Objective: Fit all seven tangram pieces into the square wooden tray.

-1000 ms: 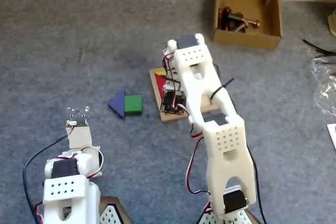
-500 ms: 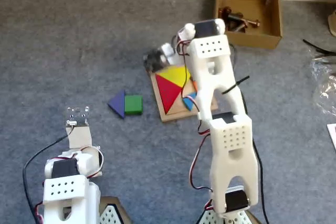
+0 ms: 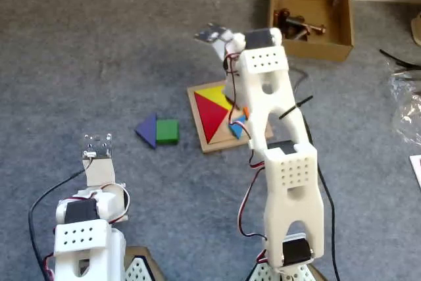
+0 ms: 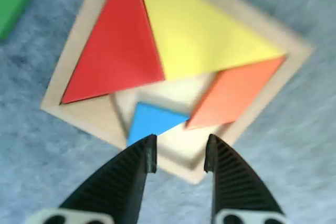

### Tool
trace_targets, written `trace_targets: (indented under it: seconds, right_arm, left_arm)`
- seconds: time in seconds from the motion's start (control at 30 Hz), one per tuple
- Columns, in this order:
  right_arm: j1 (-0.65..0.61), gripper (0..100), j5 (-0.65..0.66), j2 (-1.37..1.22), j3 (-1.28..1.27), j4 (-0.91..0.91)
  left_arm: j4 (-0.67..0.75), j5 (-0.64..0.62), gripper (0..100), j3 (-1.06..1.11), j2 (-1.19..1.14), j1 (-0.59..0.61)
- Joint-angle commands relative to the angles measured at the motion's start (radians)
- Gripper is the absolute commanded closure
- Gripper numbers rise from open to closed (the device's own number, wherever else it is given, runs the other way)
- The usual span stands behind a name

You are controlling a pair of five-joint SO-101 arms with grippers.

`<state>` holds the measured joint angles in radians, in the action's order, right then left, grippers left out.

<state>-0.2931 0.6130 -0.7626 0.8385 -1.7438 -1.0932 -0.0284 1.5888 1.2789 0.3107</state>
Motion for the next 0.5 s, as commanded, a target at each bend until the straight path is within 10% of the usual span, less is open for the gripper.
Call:
trace_targets:
  seconds: [0.0, 0.47]
  right_arm:
    - [-0.030, 85.7, -0.048, 0.042, -0.051, -0.018]
    - [-0.033, 85.8, -0.381, 0.039, -0.082, -0.016]
  left_arm:
    - [-0.014, -0.008, 100, -0.001, 0.004, 0.022]
    - [-0.014, -0.008, 100, -0.001, 0.004, 0.022]
